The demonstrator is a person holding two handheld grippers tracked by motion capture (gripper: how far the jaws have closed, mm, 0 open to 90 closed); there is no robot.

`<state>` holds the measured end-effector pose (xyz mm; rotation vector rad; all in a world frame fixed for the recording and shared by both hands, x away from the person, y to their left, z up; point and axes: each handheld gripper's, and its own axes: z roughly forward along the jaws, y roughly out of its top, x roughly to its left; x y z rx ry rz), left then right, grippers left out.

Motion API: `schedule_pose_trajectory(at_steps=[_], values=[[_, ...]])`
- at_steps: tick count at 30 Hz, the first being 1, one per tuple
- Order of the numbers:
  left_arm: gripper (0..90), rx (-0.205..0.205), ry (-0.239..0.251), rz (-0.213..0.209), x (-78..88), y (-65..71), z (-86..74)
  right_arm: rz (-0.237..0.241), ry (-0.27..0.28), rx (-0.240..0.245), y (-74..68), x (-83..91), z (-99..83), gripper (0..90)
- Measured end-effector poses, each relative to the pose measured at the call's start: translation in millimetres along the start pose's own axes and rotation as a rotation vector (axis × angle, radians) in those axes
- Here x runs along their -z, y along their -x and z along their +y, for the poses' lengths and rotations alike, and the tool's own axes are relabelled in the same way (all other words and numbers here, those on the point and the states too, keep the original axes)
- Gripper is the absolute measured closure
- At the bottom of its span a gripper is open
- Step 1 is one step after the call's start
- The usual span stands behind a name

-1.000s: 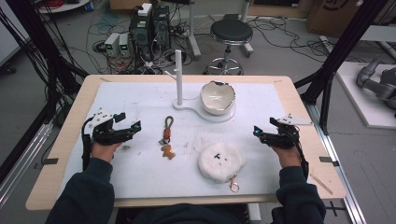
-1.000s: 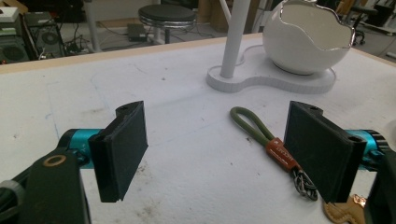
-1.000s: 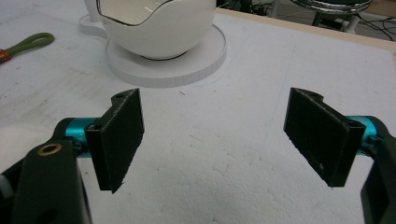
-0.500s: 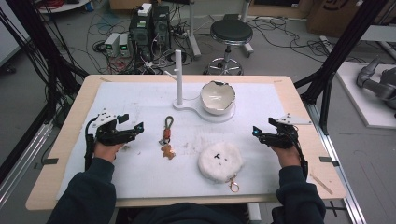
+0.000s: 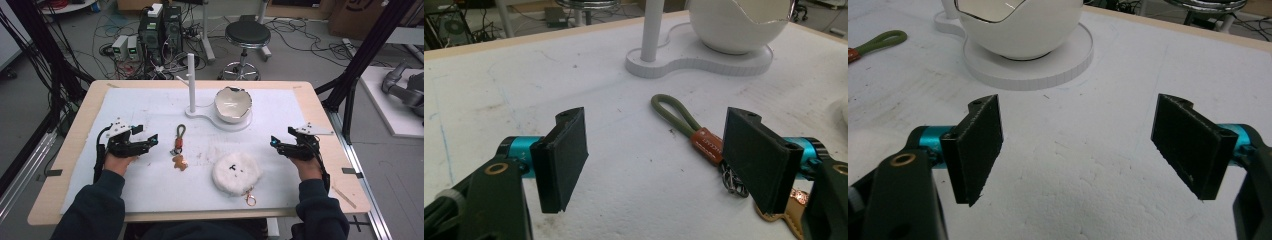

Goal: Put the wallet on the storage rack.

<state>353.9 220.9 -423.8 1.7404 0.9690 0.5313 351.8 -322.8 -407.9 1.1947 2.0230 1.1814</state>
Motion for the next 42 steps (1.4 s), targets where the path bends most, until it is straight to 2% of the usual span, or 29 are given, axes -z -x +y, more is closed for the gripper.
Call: schedule_pose_trajectory(at_steps=[2,3,4,5,6,7,8,13,14,17,18,22,25,27,28,29,30,34,35,36,37,38,40,42], values=[[26.5,-0.004,-0.004,-0.001,-1.3,0.9,-0.2,0.012,-0.009,0.001,0.2,-2.6,-0.2,22.4],[26.6,-0.005,-0.006,-0.001,-1.4,0.8,-0.2,0.026,-0.014,0.003,-0.5,-3.2,-0.3,27.7],[26.6,-0.004,-0.006,-0.001,-1.4,0.6,-0.2,0.09,-0.022,0.016,-3.3,-4.0,-0.5,31.4],[26.6,-0.002,-0.009,0.001,-1.0,0.3,-0.2,0.131,-0.034,0.019,-5.6,-5.5,-0.7,31.4],[26.6,0.001,-0.008,0.001,-0.9,0.2,-0.2,0.131,-0.034,0.019,-5.6,-5.5,-0.7,31.4],[26.6,0.002,-0.007,-0.001,-0.5,0.3,0.0,0.246,-0.086,0.016,-11.2,-11.1,-2.6,32.0],[26.6,0.0,-0.005,-0.001,-0.3,0.6,0.2,0.246,-0.086,0.016,-11.2,-11.1,-2.6,32.0],[27.3,-0.006,0.0,-0.019,-1.0,3.4,0.8,0.435,-0.216,0.072,-31.7,-24.9,-7.4,32.6],[27.4,-0.005,0.002,-0.019,-1.5,3.7,0.7,0.459,-0.238,0.084,-35.7,-27.3,-8.5,32.8],[27.8,0.0,0.003,-0.021,-2.2,3.5,0.5,0.509,-0.298,0.096,-43.3,-33.3,-11.3,36.6],[28.0,0.0,0.0,-0.025,-2.2,3.1,0.5,0.53,-0.347,0.105,-46.8,-36.9,-14.0,41.2],[29.1,0.004,0.002,-0.027,-3.0,3.5,0.4,0.533,-0.382,0.131,-50.6,-39.3,-16.2,46.8],[29.5,-0.002,-0.005,-0.034,-4.6,5.5,0.7,0.545,-0.393,0.131,-50.9,-38.2,-15.3,63.6],[29.5,0.001,-0.006,-0.048,-5.6,7.5,1.4,0.54,-0.375,0.155,-53.0,-35.4,-13.0,74.2],[29.5,0.004,-0.008,-0.058,-6.1,8.6,1.9,0.532,-0.344,0.171,-54.3,-33.1,-9.5,76.4],[29.5,0.007,-0.008,-0.071,-7.0,10.3,2.2,0.532,-0.344,0.171,-54.3,-33.1,-9.5,76.4],[29.5,0.013,-0.009,-0.086,-8.0,12.2,2.6,0.522,-0.318,0.174,-55.1,-31.8,-7.0,77.0],[29.5,0.023,0.0,-0.177,-14.8,27.0,4.9,0.497,-0.161,0.176,-61.0,-25.1,7.1,77.6],[29.5,0.015,-0.001,-0.204,-16.7,32.1,5.6,0.482,-0.133,0.176,-63.6,-23.5,10.4,77.6],[29.5,-0.008,-0.005,-0.259,-21.6,43.6,6.6,0.461,-0.084,0.188,-69.2,-22.7,15.8,77.5],[29.5,-0.008,-0.005,-0.259,-21.6,43.6,6.6,0.461,-0.084,0.188,-69.2,-22.7,15.8,77.5],[29.5,-0.027,-0.008,-0.283,-24.1,48.9,7.3,0.448,-0.048,0.195,-74.3,-23.2,19.5,77.6],[29.5,-0.05,-0.013,-0.331,-29.1,59.0,9.1,0.444,-0.036,0.204,-76.5,-23.3,21.2,77.6],[29.5,-0.055,-0.016,-0.375,-35.2,67.5,10.7,0.452,-0.005,0.216,-79.8,-23.5,24.4,77.6]])
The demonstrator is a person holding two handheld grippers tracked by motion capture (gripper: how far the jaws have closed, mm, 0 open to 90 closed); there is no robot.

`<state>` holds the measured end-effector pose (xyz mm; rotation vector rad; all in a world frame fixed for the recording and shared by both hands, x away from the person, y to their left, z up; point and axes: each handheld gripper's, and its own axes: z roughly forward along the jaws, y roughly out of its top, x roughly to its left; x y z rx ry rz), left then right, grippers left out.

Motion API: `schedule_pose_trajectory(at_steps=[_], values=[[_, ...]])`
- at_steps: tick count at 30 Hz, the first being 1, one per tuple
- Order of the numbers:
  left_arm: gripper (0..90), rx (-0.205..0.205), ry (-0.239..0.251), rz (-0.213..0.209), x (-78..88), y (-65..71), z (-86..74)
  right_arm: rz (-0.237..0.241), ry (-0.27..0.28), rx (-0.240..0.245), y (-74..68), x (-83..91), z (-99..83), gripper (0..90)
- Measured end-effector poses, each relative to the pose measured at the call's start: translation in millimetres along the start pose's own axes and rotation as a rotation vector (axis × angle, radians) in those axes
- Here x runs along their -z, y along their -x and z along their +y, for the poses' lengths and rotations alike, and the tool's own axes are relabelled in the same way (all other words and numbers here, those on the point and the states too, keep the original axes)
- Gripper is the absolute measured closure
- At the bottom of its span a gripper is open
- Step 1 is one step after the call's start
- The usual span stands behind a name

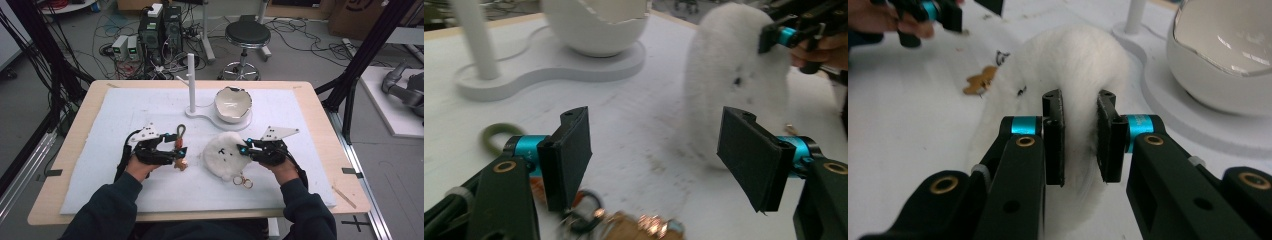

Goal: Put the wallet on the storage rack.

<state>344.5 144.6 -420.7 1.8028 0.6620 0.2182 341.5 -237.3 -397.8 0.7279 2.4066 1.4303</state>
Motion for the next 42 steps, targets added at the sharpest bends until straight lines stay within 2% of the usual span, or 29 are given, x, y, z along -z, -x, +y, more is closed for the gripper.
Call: schedule_pose_trajectory(at_steps=[2,3,7,11,13,15,17,18,19,22,24,27,30,34,36,38,40,42], values=[[28.8,-0.003,-0.006,-0.034,-8.7,5.3,1.9,0.015,0.026,0.01,-2.8,-1.0,3.6,77.6],[28.4,-0.022,-0.017,-0.06,-16.2,10.4,2.9,0.035,0.041,0.016,-5.6,-2.1,6.6,77.6],[28.8,-0.031,-0.041,-0.088,-24.5,16.0,3.1,0.06,0.064,0.023,-9.5,-3.7,10.1,77.6],[51.1,-0.056,-0.077,-0.135,-27.9,19.3,2.2,0.076,0.077,0.032,-12.7,-7.1,13.2,77.5],[63.6,-0.069,-0.095,-0.137,-27.9,20.1,1.9,0.085,0.073,0.036,-14.1,-9.3,13.9,77.5],[70.9,-0.069,-0.101,-0.137,-26.5,20.0,2.3,0.084,0.064,0.045,-14.6,-10.6,14.0,77.2],[75.0,-0.074,-0.083,-0.141,-24.4,20.3,3.4,0.079,0.057,0.037,-14.1,-11.5,13.5,75.7],[76.9,-0.077,-0.07,-0.143,-23.0,20.2,4.1,0.066,0.055,0.021,-12.6,-11.5,12.8,70.1],[76.9,-0.078,-0.055,-0.141,-21.3,20.1,4.9,0.066,0.055,0.021,-12.6,-11.5,12.8,70.1],[78.4,-0.083,-0.01,-0.139,-16.1,18.4,7.2,0.04,0.058,-0.031,-7.0,-11.3,9.5,50.8],[78.6,-0.08,0.021,-0.14,-12.9,17.1,8.6,0.03,0.055,-0.061,-1.8,-10.7,5.4,46.5],[78.7,-0.087,0.069,-0.146,-9.1,17.0,10.5,0.051,0.047,-0.109,5.1,-11.0,0.0,40.4],[78.7,-0.097,0.086,-0.152,-7.7,17.5,11.2,0.09,0.037,-0.143,8.1,-13.4,-3.5,40.0],[78.7,-0.106,0.093,-0.167,-8.4,19.0,11.1,0.188,-0.004,-0.188,7.6,-21.3,-5.3,42.4],[78.6,-0.109,0.08,-0.162,-9.1,18.9,10.8,0.22,-0.025,-0.176,5.1,-24.1,-4.9,55.5],[78.2,-0.099,0.065,-0.148,-10.1,17.9,10.0,0.222,-0.022,-0.144,2.6,-22.8,-3.3,65.8],[77.3,-0.093,0.037,-0.14,-11.8,16.7,8.9,0.226,0.011,-0.131,3.4,-17.3,-1.8,73.1],[77.0,-0.098,0.0,-0.122,-15.1,17.9,7.5,0.217,0.024,-0.121,2.8,-15.8,-1.0,74.0]])
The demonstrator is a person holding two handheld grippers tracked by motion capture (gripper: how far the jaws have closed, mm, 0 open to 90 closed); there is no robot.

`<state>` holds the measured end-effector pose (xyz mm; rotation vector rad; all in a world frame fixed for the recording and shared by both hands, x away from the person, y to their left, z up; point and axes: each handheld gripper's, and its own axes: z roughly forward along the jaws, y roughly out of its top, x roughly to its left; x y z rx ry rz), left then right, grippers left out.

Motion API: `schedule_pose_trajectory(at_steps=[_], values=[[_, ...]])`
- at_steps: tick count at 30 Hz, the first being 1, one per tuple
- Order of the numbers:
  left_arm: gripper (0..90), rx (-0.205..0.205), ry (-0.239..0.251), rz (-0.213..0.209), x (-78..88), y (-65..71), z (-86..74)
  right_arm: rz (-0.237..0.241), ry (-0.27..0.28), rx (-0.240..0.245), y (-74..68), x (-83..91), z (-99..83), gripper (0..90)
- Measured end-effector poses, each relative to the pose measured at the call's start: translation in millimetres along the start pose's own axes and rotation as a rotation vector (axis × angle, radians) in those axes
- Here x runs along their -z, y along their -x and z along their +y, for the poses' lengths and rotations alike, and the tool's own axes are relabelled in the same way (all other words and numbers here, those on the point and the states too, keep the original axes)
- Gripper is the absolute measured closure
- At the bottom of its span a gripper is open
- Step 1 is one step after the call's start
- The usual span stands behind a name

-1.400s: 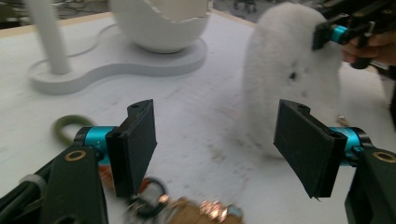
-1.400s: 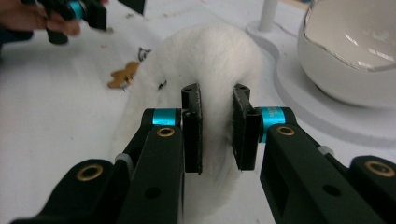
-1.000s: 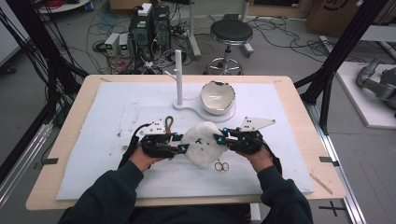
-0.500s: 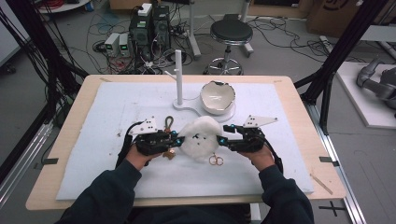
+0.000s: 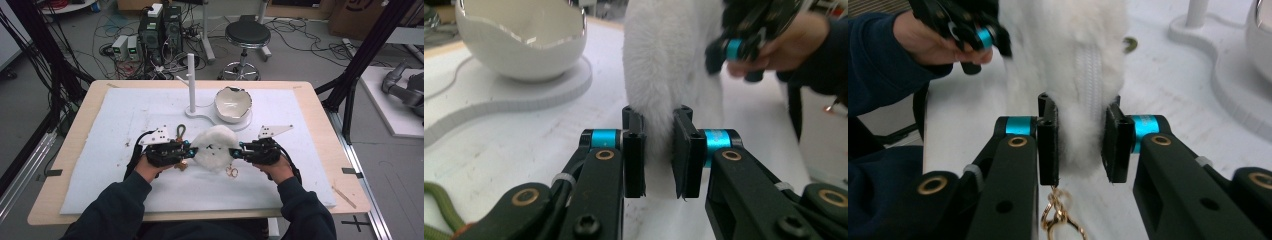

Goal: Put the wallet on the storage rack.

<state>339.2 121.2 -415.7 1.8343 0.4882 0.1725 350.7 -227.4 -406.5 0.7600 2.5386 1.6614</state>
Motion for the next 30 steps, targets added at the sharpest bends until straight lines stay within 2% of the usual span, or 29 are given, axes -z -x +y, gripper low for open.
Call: schedule_pose_trajectory(at_steps=[3,6,11,12,14,15,16,17,18,19,20,25,30], values=[[76.6,0.0,-0.051,0.013,-3.9,0.1,-2.5,0.008,0.032,0.021,-3.4,1.7,2.0,74.9],[76.6,0.002,-0.057,0.021,-3.9,-0.5,-2.8,0.037,0.06,0.039,-7.6,2.2,4.1,74.6],[76.4,0.0,-0.067,0.028,-4.2,-0.9,-3.3,0.026,0.051,0.054,-9.1,0.4,5.0,74.6],[75.1,0.001,-0.066,0.033,-4.2,-0.9,-3.1,0.017,0.053,0.066,-9.3,0.7,5.5,75.0],[67.1,0.016,-0.065,0.066,-3.4,-2.6,-2.9,-0.005,0.054,0.08,-10.8,2.4,7.3,75.6],[54.7,0.032,-0.065,0.084,-2.1,-4.5,-3.1,-0.04,0.061,0.101,-11.7,4.8,10.1,75.9],[54.7,0.049,-0.064,0.1,0.0,-7.3,-3.6,-0.04,0.061,0.101,-11.7,4.8,10.1,75.9],[46.4,0.071,-0.057,0.113,2.7,-10.2,-4.2,-0.084,0.066,0.127,-12.3,8.4,13.1,76.1],[45.5,0.086,-0.042,0.12,5.9,-12.9,-5.2,-0.11,0.064,0.143,-13.1,10.2,14.9,76.2],[45.5,0.091,-0.036,0.132,9.8,-15.2,-5.8,-0.11,0.064,0.143,-13.1,10.2,14.9,76.2],[43.4,0.099,-0.027,0.148,13.6,-17.4,-6.2,-0.133,0.059,0.159,-13.5,12.3,16.9,76.3],[28.4,0.127,0.013,0.22,35.1,-30.4,-7.4,-0.19,0.07,0.206,-10.9,23.1,27.9,76.4],[26.5,0.156,0.034,0.277,53.7,-44.0,-10.8,-0.241,0.062,0.24,-2.0,34.7,48.8,76.4]])
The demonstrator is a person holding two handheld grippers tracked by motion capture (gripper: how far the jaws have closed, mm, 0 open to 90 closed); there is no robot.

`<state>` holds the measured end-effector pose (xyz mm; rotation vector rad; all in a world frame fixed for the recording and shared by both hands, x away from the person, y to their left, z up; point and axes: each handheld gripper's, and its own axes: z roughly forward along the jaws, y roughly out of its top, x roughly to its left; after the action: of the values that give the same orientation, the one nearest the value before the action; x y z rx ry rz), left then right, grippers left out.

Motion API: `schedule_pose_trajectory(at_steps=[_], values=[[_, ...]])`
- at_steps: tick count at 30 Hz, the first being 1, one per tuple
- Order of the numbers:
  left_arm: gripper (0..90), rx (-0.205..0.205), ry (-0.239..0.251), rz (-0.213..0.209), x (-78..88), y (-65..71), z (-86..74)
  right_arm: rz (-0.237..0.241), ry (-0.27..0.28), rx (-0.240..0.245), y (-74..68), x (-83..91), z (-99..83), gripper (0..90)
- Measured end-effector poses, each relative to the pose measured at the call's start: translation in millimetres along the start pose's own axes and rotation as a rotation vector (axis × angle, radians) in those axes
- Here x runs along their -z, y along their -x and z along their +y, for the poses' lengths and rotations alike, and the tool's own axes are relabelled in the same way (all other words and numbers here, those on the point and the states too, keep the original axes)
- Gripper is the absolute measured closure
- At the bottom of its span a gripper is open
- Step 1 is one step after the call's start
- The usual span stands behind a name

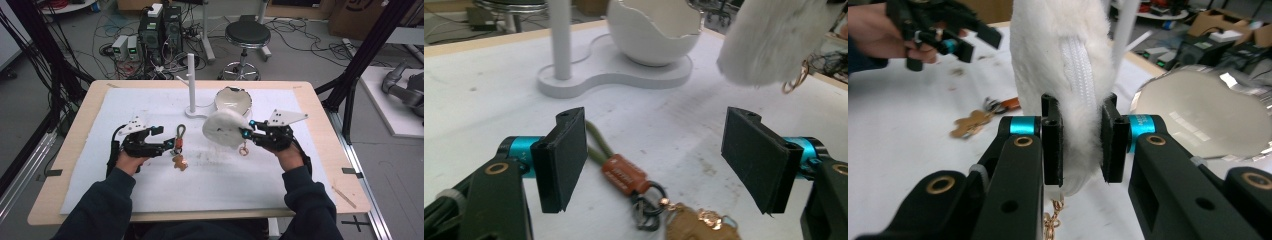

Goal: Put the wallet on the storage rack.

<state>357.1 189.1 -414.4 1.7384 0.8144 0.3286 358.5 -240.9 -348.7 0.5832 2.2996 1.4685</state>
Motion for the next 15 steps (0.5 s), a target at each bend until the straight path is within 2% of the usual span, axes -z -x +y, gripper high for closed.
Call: schedule_pose_trajectory(at_steps=[3,4,5,8,11,15], values=[[26.5,0.021,-0.005,0.019,2.7,-6.7,-1.6,-0.028,-0.01,0.024,12.1,1.8,15.4,76.4],[26.5,0.021,-0.005,0.024,3.2,-8.3,-1.8,-0.046,-0.013,0.038,19.3,3.0,26.4,76.4],[26.5,0.024,-0.001,0.029,3.4,-9.2,-1.9,-0.046,-0.013,0.038,19.3,3.0,26.4,76.4],[26.5,0.03,0.008,0.043,4.5,-11.2,-1.9,-0.074,-0.013,0.067,30.1,3.4,42.6,76.3],[26.4,0.029,0.012,0.052,5.8,-12.8,-1.8,-0.101,-0.02,0.076,40.5,2.2,55.5,76.3],[26.2,0.032,0.007,0.056,5.6,-14.0,-2.2,-0.136,-0.041,0.102,53.9,-2.8,65.7,76.3]])
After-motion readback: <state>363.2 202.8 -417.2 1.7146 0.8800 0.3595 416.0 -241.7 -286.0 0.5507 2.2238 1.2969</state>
